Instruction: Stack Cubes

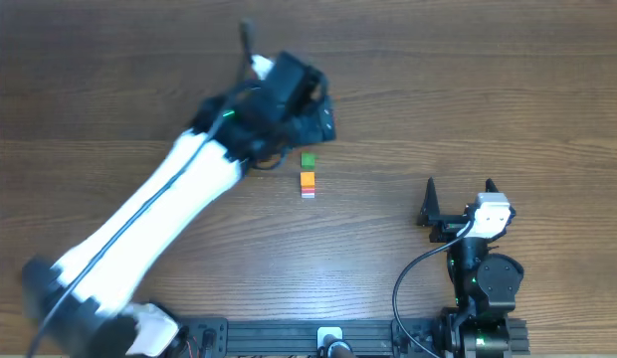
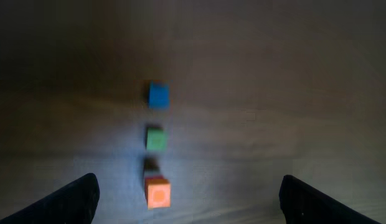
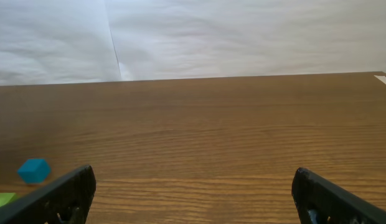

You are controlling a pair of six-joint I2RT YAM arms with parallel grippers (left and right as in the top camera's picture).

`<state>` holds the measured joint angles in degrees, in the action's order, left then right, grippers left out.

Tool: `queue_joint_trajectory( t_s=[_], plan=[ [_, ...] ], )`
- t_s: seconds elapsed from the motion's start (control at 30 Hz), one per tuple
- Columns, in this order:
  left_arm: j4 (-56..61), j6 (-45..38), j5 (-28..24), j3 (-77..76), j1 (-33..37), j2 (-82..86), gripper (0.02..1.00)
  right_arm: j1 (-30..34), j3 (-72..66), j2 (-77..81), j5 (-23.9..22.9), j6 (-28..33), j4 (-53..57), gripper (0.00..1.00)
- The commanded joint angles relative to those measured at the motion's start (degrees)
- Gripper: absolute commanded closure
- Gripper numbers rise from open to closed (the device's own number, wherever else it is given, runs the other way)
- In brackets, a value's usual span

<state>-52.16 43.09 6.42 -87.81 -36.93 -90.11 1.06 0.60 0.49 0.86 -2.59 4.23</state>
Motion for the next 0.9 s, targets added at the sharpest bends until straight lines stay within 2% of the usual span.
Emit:
queue_joint_trajectory(
  t_s=[0.03, 0.23, 0.47, 0.67, 0.9],
  plan=[
    [1.05, -3.76, 6.71, -0.02, 1.92, 8.83, 0.093, -0.31, -0.28, -0.20, -0.50, 0.07, 0.13, 0.009],
    [4.50, -5.68, 7.98, 5.90, 7.58, 22.49, 0.064, -0.31, -0.28, -0.20, -0.50, 0.07, 0.11, 0.009],
    [12.87, -13.16, -1.75, 21.14, 21.86, 42.47, 0.069, -0.31, -0.28, -0.20, -0.50, 0.04, 0.11, 0.009],
    [13.40, -14.99, -2.99, 35.19, 31.63, 58.01, 0.071, -0.31, -0.28, -0.22, -0.50, 0.07, 0.11, 0.009],
    [16.65, -17.40, -4.52, 49.44, 36.98, 71.71, 0.064, -0.31, -0.28, -0.20, -0.50, 0.07, 0.11, 0.007]
  ],
)
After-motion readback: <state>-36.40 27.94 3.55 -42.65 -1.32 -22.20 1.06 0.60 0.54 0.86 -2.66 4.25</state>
